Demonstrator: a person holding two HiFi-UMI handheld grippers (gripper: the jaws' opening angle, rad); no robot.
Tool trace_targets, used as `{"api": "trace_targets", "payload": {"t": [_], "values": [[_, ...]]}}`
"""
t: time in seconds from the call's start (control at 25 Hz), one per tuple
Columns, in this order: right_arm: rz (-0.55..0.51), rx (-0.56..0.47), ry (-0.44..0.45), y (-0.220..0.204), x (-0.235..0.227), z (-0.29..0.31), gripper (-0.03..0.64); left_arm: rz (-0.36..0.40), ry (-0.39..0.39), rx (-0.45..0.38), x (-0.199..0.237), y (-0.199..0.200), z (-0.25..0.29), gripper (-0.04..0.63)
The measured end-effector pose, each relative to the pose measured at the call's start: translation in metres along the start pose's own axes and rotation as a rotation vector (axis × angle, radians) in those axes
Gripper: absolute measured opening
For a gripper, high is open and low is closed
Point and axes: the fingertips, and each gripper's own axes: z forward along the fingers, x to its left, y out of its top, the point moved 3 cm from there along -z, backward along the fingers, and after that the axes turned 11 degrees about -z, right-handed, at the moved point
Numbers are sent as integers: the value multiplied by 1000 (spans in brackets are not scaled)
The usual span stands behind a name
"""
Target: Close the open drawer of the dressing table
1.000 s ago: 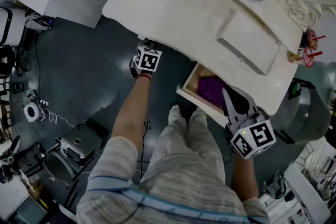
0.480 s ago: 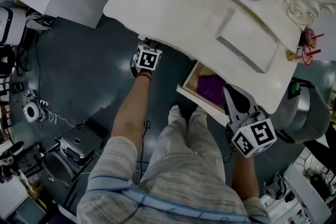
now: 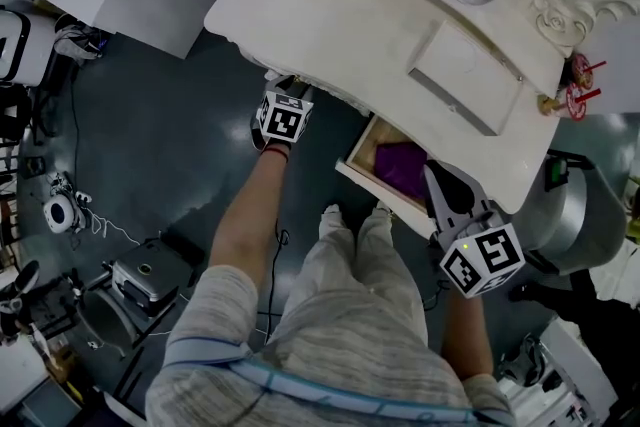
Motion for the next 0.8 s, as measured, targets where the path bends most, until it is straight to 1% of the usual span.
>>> {"api": "trace_targets", "payload": {"t": [0.24, 0.36, 0.6, 0.8], "values": [[-5, -13, 8, -1, 10, -13, 11, 15, -47, -69, -31, 11, -30, 178], [-9, -20, 12, -1, 14, -20, 11, 33, -72, -76, -53, 8, -46, 172], [-20, -30, 21, -2, 20, -35, 11, 63, -121, -105, -100, 3, -78, 143], [-33, -41, 23, 1, 22, -46, 11, 55, -146, -117, -135, -8, -101, 86]]}}
